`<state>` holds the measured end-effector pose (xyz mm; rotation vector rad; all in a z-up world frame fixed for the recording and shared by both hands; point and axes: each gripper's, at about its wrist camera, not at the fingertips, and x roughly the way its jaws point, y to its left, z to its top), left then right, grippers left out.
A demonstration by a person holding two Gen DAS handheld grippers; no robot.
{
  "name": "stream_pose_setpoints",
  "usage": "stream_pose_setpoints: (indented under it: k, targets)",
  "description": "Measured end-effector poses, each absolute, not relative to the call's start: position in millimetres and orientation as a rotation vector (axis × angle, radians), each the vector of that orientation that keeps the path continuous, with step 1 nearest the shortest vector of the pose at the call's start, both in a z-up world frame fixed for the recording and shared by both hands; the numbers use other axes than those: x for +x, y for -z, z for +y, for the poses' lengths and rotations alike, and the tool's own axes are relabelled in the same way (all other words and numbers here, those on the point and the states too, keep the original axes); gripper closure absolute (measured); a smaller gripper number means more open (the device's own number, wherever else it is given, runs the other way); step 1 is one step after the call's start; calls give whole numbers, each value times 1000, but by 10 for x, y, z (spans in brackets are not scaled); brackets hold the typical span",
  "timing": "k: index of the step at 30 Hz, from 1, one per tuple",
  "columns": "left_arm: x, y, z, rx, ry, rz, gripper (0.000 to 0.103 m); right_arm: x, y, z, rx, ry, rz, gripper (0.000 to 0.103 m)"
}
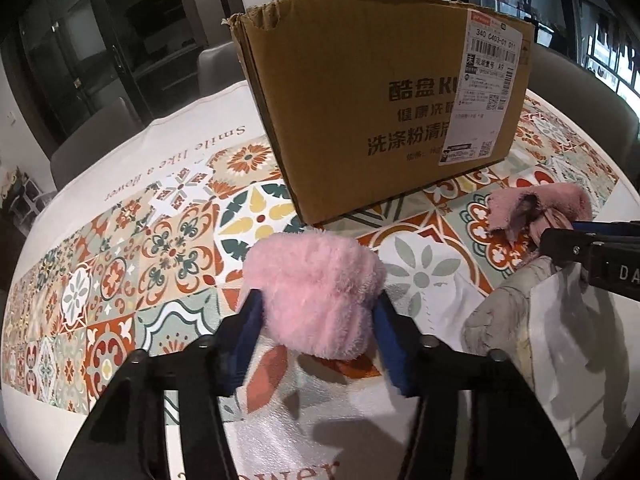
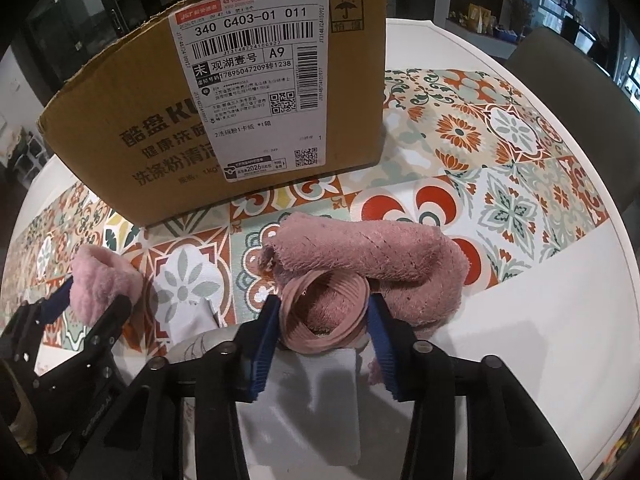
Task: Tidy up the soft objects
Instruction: 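Grasp the pink hair band with left tool while right tool grasps the pink strap, then lift the hair band with left tool while right tool lifts the strap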
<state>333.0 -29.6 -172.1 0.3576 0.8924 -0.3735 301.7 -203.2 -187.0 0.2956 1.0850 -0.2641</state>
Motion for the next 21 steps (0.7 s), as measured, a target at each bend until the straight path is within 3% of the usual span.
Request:
stream_pose_setpoints:
  k: [7,21]
  targets:
    - [3278,1677,-341,361,385,895,67,2983,1836,-2042,302,251,1072,88]
    - [3129,1466,-359,329,394,861,75,2852,1707,-2040,315,217,1034,93]
